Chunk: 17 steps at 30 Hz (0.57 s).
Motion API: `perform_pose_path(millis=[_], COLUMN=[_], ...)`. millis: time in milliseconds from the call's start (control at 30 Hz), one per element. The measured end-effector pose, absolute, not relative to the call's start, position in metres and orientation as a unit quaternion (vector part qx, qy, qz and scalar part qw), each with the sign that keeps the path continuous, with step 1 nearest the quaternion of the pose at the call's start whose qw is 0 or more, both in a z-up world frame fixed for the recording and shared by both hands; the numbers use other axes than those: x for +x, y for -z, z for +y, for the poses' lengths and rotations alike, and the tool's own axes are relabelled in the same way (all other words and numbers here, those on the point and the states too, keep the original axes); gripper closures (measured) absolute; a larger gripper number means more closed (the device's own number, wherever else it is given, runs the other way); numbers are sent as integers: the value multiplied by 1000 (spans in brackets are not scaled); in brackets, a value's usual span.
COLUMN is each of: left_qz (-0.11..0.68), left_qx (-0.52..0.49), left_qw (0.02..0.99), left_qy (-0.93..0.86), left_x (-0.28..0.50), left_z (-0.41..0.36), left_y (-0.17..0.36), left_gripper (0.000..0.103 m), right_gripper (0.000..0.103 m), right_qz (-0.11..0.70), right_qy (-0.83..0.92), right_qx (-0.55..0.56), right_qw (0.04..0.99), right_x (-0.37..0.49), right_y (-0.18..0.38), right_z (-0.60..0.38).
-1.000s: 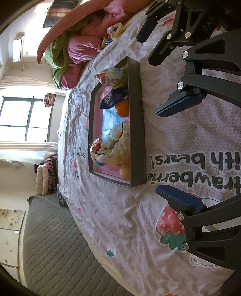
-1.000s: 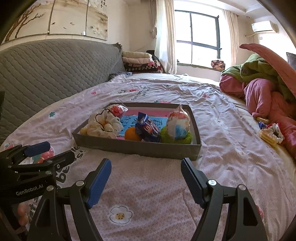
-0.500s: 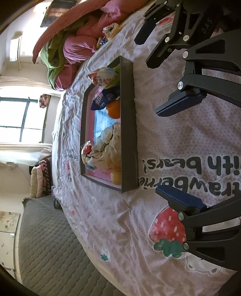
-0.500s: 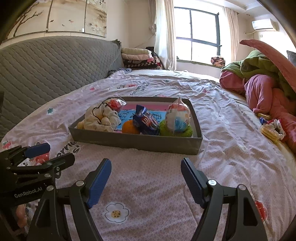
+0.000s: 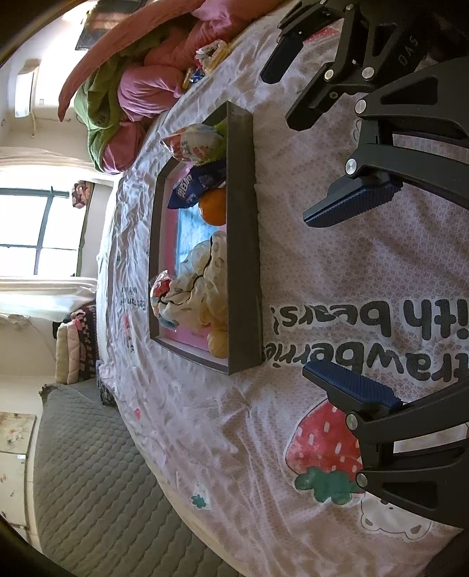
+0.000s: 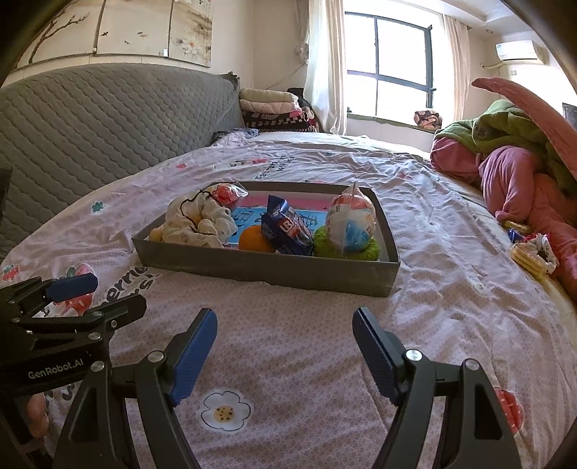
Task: Organize objects
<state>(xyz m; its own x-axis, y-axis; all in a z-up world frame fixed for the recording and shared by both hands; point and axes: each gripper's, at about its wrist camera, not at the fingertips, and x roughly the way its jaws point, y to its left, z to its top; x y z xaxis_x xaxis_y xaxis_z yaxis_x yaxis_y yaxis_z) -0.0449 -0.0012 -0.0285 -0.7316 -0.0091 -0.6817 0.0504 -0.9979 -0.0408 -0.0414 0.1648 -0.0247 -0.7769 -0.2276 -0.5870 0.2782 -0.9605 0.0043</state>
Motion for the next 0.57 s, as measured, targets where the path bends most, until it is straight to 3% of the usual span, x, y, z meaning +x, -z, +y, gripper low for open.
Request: perform_pose_path(millis=[567], left_qz=[18], left_qx=[360], left_qw=[8], left_qy=[933], left_x=[-43], left_z=[4], left_y=[30], left_gripper=[26], right_gripper=[26], right_qz=[45], right_qy=[939], right_qx=[313], right_qw=[133], right_x=[-44], right_y=[29], right_z=[168])
